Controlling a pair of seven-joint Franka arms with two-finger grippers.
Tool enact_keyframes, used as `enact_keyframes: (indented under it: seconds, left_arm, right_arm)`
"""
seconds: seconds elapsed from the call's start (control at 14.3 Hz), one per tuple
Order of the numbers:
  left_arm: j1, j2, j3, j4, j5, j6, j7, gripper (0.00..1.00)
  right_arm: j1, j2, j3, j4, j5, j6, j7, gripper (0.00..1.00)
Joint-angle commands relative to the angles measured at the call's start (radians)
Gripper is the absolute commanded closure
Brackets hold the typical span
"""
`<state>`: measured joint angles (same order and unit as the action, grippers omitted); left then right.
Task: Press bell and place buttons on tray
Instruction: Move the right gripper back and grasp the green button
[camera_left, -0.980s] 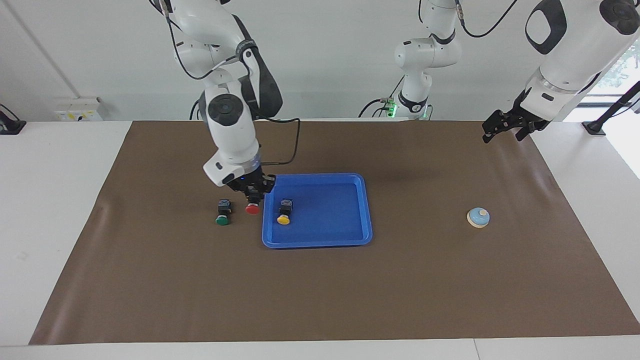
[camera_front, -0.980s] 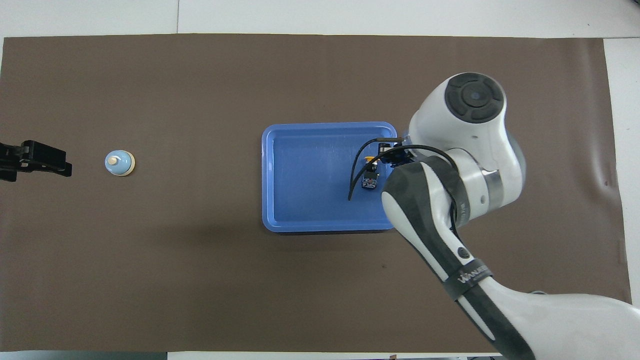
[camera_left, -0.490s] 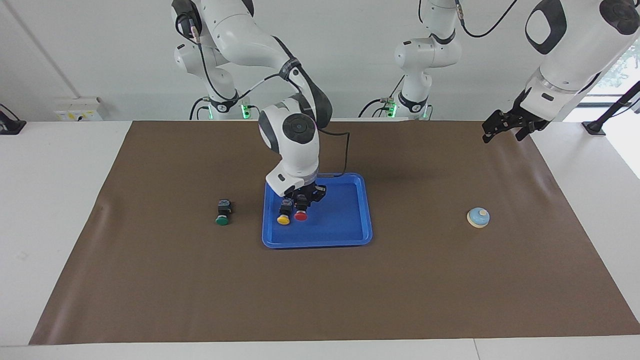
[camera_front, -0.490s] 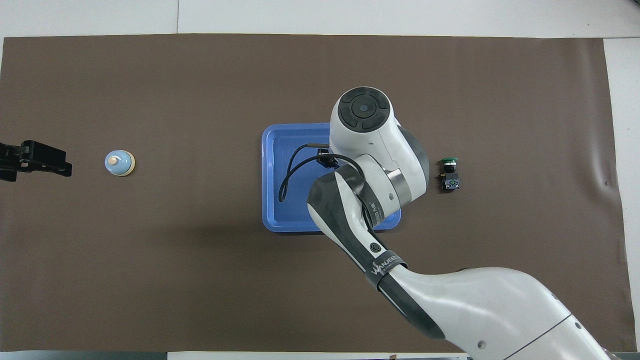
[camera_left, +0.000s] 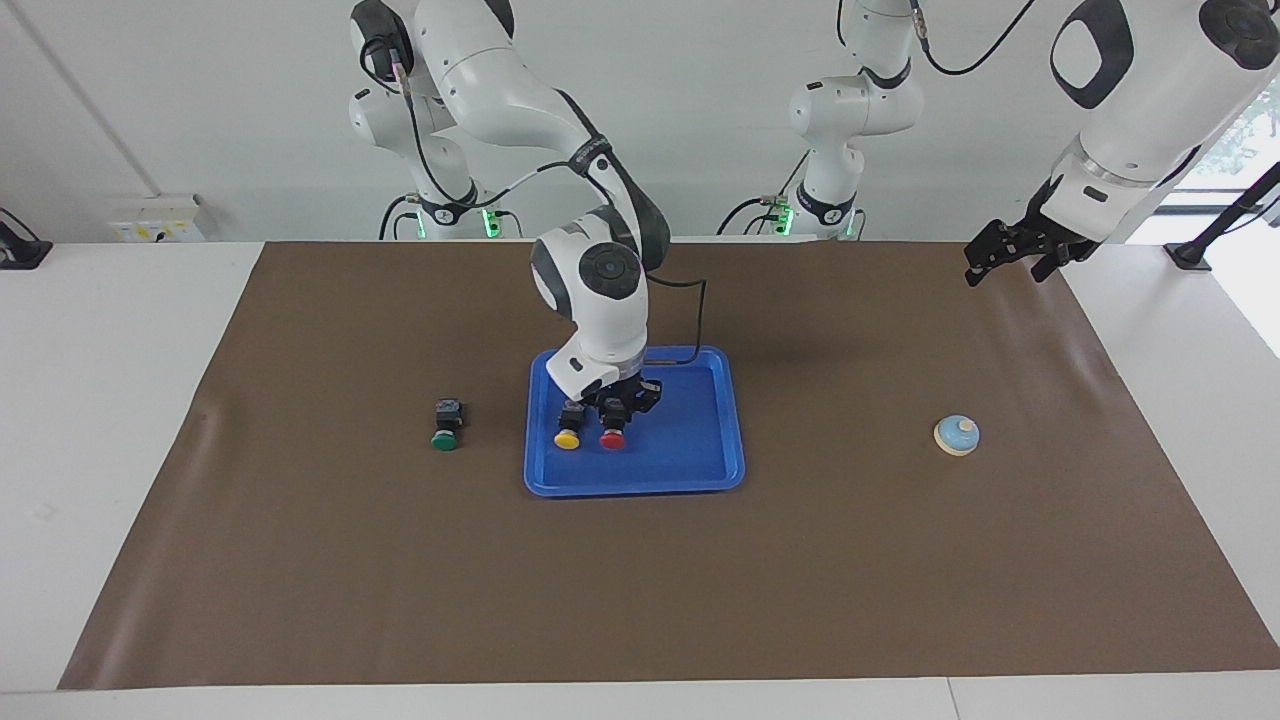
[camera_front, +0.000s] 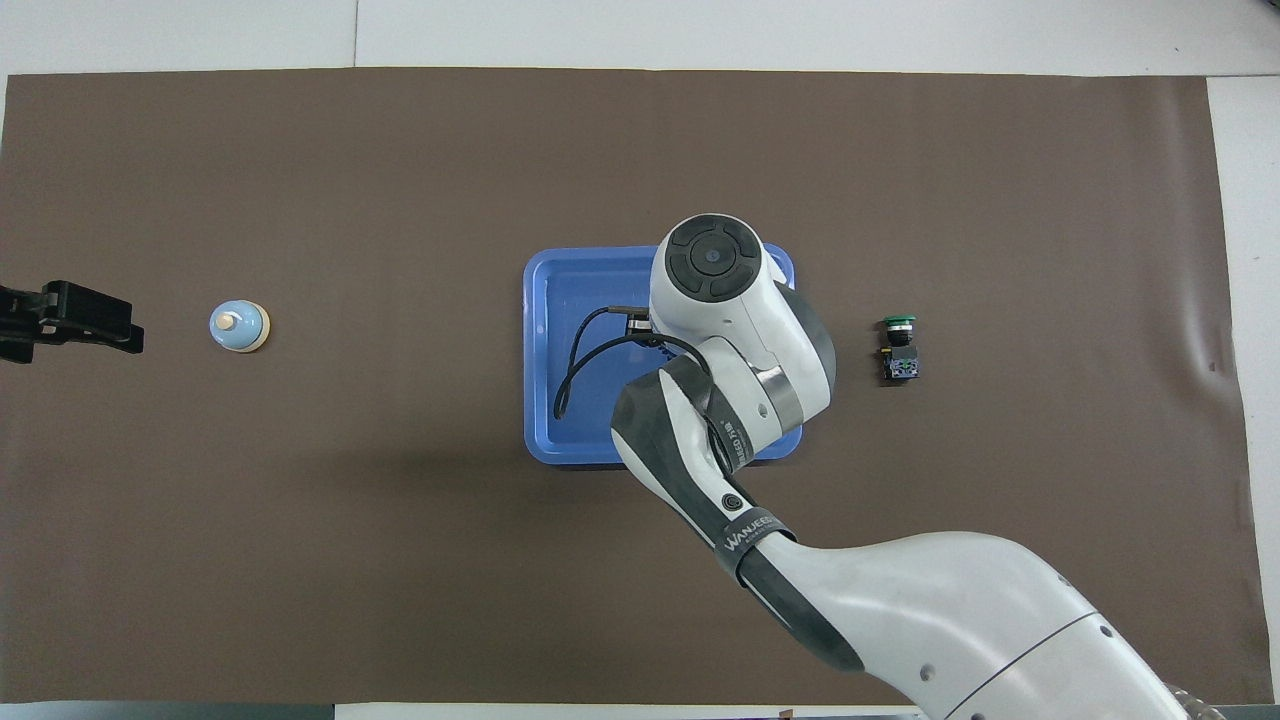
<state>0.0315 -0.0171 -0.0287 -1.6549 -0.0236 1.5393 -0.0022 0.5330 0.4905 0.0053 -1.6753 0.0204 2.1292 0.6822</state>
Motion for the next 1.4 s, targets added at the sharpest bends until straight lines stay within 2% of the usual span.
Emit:
enact_keyframes:
  seconds: [0.0, 0.21, 0.42, 0.56, 0.63, 0.77, 0.91, 1.05, 1.33]
  left_arm:
    - [-0.004, -0.011, 0.003, -0.002, 0.017, 0.004, -0.004, 0.0]
    - [-0.004, -0.011, 0.001, -0.002, 0.019, 0.004, -0.004, 0.0]
    - [-0.004, -0.011, 0.003, -0.002, 0.017, 0.004, -0.004, 0.0]
    - [-0.004, -0.012, 0.001, -0.002, 0.017, 0.004, -0.004, 0.0]
    - [-0.004, -0.011, 0.003, -0.002, 0.017, 0.004, -0.004, 0.0]
    - [-0.004, -0.012, 0.003, -0.002, 0.017, 0.004, -0.004, 0.0]
    - [-0.004, -0.012, 0.003, -0.002, 0.019, 0.004, -0.004, 0.0]
    - [-0.004, -0.011, 0.001, -0.002, 0.019, 0.004, -0.004, 0.0]
    - [-0.004, -0.011, 0.001, -0.002, 0.017, 0.004, -0.004, 0.0]
  right_arm:
    - [0.007, -0.03, 0.002, -0.069, 0.0, 0.029, 0.039, 0.01]
    - [-0.01, -0.047, -0.004, -0.009, -0.013, -0.086, 0.03, 0.0]
    - [-0.118, -0.148, -0.013, -0.043, -0.017, -0.168, -0.122, 0.0]
    - [-0.204, -0.217, -0.013, -0.114, -0.019, -0.178, -0.241, 0.0]
    - [-0.249, -0.252, -0.013, -0.167, -0.02, -0.152, -0.271, 0.0]
    - [-0.326, -0.268, -0.013, -0.213, -0.022, -0.129, -0.337, 0.0]
    - [-0.402, -0.296, -0.011, -0.312, -0.022, -0.027, -0.43, 0.0]
    - [-0.422, -0.308, -0.011, -0.411, -0.02, 0.124, -0.477, 0.0]
    - [-0.392, -0.285, -0.01, -0.412, -0.02, 0.147, -0.478, 0.0]
